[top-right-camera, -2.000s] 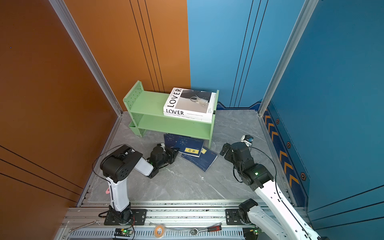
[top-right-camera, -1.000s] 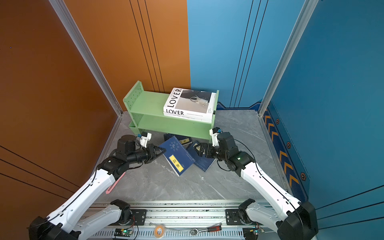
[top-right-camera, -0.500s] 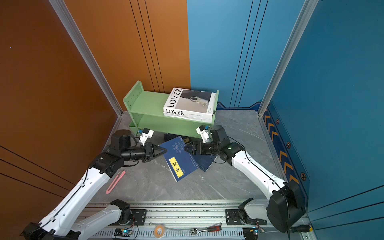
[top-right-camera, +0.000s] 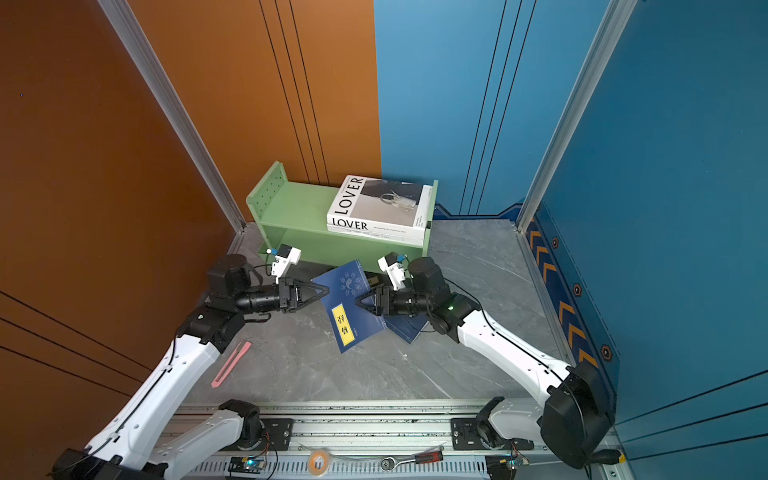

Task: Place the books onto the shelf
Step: 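Grip opposite edges of the top blue book with both grippers, then lift the blue book upright with both grippers toward the shelf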

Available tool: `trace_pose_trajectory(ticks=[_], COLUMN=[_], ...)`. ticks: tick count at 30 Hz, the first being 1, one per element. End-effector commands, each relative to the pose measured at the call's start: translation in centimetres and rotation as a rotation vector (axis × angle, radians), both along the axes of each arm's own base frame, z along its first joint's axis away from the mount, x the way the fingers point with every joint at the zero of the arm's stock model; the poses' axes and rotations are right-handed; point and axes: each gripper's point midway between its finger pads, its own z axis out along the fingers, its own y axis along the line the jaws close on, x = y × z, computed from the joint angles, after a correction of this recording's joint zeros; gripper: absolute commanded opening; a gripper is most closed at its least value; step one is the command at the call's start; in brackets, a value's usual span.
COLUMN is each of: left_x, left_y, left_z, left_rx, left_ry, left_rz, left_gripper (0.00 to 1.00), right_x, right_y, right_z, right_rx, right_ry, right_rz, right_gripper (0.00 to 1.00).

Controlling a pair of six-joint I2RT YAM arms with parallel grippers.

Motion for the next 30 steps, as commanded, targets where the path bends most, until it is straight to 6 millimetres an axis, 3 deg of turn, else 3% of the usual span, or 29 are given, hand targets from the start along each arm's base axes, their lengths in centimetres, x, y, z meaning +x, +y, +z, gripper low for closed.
trace_pose_trajectory(ticks=[1,7,17,23,27,30], left_x=[-0.6,1.0,2.2,4.1,5.3,6.4], left_y=[-0.3,-0.7,-1.5,-1.5,-1.6,-1.5], left_z=[-0.4,-1.1,0.7,1.2,1.3,0.9], left_rx=[-0.004,0.002,0.006,0.001,-0.013,0.0], left_ry=[-0.016,-0.01,-0.029,-0.044,-0.051,-0.041], left_rz=[-0.07,-0.052,-0.041,0.023,0.053,0.089], left_gripper=[0.0,0.0,0.04,0.22,0.3,0.42], right_x=[-1.1,-3.1,-4.0,-3.4,-2.6,-1.8], right_y=[-0.7,-2.6,-3.8,-4.4,-4.7,-5.0], right_z=[2.2,4.8,4.9,4.8,4.7,4.6], right_rx=[0.067,0.085,0.133,0.147,0.153,0.164], right_ry=[-0.033,-0.111,-0.114,-0.109,-0.098,-0.082], right_rz=[-0.025,-0.017,-0.055,-0.119,-0.163,-0.204], right_gripper=[0.5,0.42,0.28,0.18,0.05,0.04])
